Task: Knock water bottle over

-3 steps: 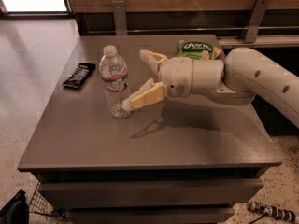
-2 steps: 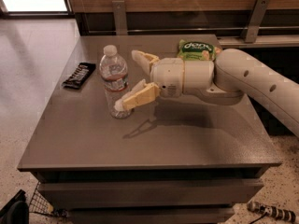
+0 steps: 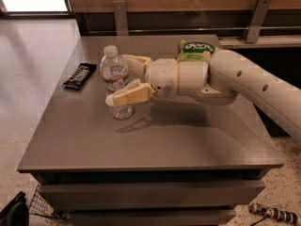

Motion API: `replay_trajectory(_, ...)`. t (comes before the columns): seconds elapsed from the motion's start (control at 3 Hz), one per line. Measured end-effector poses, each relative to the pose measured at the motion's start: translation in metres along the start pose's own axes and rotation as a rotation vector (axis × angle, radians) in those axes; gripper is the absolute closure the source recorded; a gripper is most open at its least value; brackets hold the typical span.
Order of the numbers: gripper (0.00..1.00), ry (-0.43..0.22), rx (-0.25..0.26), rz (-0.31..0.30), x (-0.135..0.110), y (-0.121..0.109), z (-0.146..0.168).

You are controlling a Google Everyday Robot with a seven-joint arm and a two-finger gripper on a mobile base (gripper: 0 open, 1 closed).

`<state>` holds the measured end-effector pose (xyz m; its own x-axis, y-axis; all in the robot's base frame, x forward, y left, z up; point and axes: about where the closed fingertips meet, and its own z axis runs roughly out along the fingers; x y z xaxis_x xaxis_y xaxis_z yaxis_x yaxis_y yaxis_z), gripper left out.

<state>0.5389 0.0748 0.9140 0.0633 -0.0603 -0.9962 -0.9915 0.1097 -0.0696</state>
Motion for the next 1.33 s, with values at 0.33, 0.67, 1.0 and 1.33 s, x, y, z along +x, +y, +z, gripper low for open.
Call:
replay_trajectory(0.33,0.42,0.0,-0.004,-0.001,-0.0009,0.0013,0.0021)
replay_trajectory(0.67,0.73,-0.001,-0.01,-0.003,-0.0021,0.003,0.0051)
replay_trajectory(1.0,0.95,-0.001,-0.014,-0.004,-0.0028,0.004,0.0067)
replay_trajectory(1.33,1.0,-0.002,-0.016,-0.004,-0.0032,0.0046,0.0077)
